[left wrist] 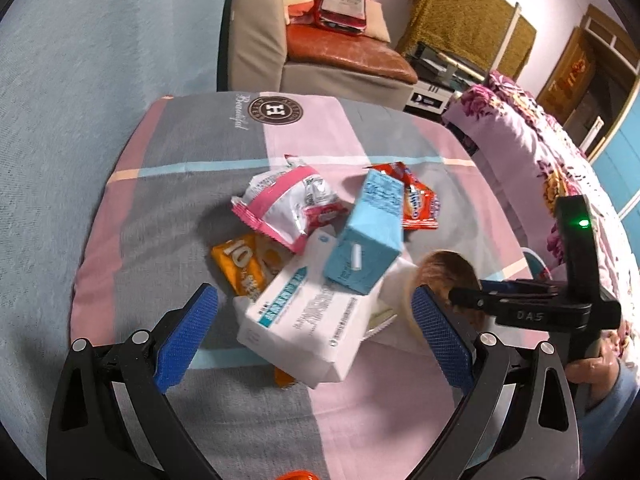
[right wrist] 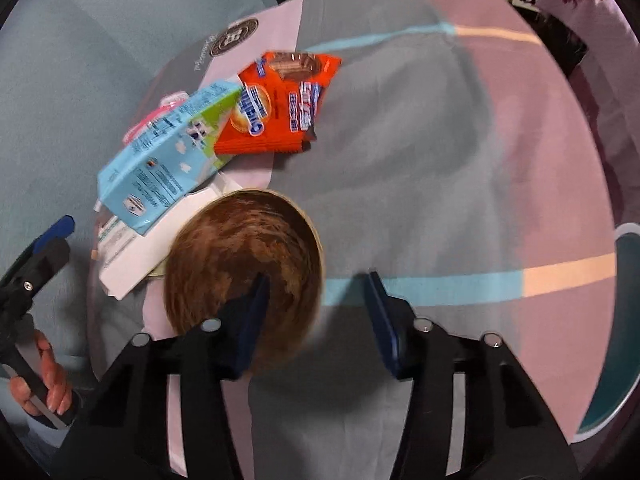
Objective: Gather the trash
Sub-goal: 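Grasp the coconut shell with the right gripper while the left gripper grasps the blue milk carton, then carry the milk carton and coconut shell over the bin and release both, then move both grippers back over the remaining trash on the table, then grasp the white medicine box with the left gripper while the right gripper grasps the tissue, then carry the medicine box and tissue over the bin and release both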
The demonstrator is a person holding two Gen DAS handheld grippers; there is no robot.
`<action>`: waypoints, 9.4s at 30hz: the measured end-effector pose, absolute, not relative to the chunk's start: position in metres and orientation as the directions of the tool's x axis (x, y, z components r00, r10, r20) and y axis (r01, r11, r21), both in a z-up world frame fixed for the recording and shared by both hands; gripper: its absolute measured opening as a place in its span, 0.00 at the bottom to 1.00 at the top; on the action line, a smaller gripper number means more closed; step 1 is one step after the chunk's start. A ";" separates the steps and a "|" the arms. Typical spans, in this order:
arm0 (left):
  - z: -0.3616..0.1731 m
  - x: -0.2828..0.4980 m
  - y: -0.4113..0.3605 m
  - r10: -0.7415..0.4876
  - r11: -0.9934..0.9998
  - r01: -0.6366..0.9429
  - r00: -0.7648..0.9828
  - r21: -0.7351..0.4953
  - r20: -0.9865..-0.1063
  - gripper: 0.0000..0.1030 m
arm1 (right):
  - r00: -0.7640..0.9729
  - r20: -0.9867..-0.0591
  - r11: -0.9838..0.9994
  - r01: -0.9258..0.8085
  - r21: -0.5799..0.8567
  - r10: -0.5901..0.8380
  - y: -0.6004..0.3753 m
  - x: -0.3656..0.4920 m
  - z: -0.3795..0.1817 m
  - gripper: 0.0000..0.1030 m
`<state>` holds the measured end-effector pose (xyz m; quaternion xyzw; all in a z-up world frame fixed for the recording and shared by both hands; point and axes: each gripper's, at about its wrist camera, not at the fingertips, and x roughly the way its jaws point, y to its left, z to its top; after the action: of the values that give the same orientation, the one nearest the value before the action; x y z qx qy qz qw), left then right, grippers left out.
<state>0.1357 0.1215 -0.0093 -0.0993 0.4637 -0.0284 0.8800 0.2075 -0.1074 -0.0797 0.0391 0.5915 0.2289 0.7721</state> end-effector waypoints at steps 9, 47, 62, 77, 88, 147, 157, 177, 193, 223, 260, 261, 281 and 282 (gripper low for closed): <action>-0.010 0.151 0.108 -0.154 0.984 0.004 0.542 -0.180 -0.826 0.74 | 0.259 -0.878 0.891 -0.330 0.311 0.402 -0.116 0.207 -0.058 0.06; 0.016 0.140 -0.026 -0.183 0.975 0.204 0.523 -0.087 -0.833 0.37 | 0.499 -0.809 0.950 -0.166 0.263 0.311 -0.255 0.160 -0.002 0.06; -0.002 0.158 -0.191 -0.306 0.889 0.447 0.414 -0.101 -0.857 0.37 | 0.610 -0.784 0.971 0.096 0.220 0.117 -0.409 0.119 0.004 0.07; -0.043 0.171 -0.286 -0.305 0.840 0.535 0.324 -0.093 -0.896 0.38 | 0.601 -0.799 0.964 0.203 0.174 0.018 -0.473 0.110 -0.019 0.07; -0.060 0.184 -0.304 -0.304 0.828 0.552 0.293 -0.100 -0.906 0.38 | 0.564 -0.826 0.960 0.228 0.161 0.004 -0.482 0.118 -0.038 0.07; -0.011 0.142 -0.092 -0.284 0.950 0.263 0.487 -0.171 -0.826 0.90 | 0.449 -0.892 0.996 0.052 0.076 0.044 -0.351 0.144 -0.027 0.75; 0.000 0.124 -0.006 -0.204 0.976 0.172 0.527 -0.132 -0.825 0.90 | 0.427 -0.901 0.992 -0.121 0.026 0.076 -0.262 0.142 -0.006 0.76; -0.023 0.127 0.109 -0.042 0.998 0.054 0.480 -0.018 -0.876 0.91 | 0.347 -0.933 0.941 -0.337 -0.026 0.098 -0.152 0.156 -0.018 0.82; -0.060 0.168 0.092 -0.079 0.981 0.193 0.395 -0.001 -0.915 0.91 | 0.273 -0.956 0.930 -0.368 0.002 0.110 -0.134 0.178 -0.051 0.82; -0.058 0.139 0.145 -0.156 0.988 0.055 0.441 -0.147 -0.884 0.68 | 0.233 -0.947 0.733 -0.681 0.004 0.221 -0.021 0.195 -0.096 0.82; -0.015 0.117 -0.009 -0.258 0.960 0.229 0.484 -0.164 -0.836 0.65 | 0.445 -0.852 0.939 -0.313 0.142 0.277 -0.216 0.131 -0.012 0.06; -0.014 0.119 -0.018 -0.262 0.957 0.243 0.483 -0.160 -0.836 0.65 | 0.449 -0.851 0.943 -0.301 0.143 0.273 -0.222 0.131 -0.011 0.06; -0.013 0.144 -0.187 -0.334 0.872 0.477 0.409 -0.113 -0.849 0.65 | 0.551 -0.812 0.978 -0.044 0.204 0.194 -0.372 0.107 -0.011 0.06; -0.014 0.145 -0.193 -0.334 0.869 0.483 0.405 -0.112 -0.851 0.65 | 0.551 -0.812 0.978 -0.038 0.207 0.193 -0.378 0.106 -0.013 0.06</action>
<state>0.1448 -0.1929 -0.0138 0.0759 0.4876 -0.2447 0.8346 0.1057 -0.3778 -0.0126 0.0828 0.4691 0.0657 0.8768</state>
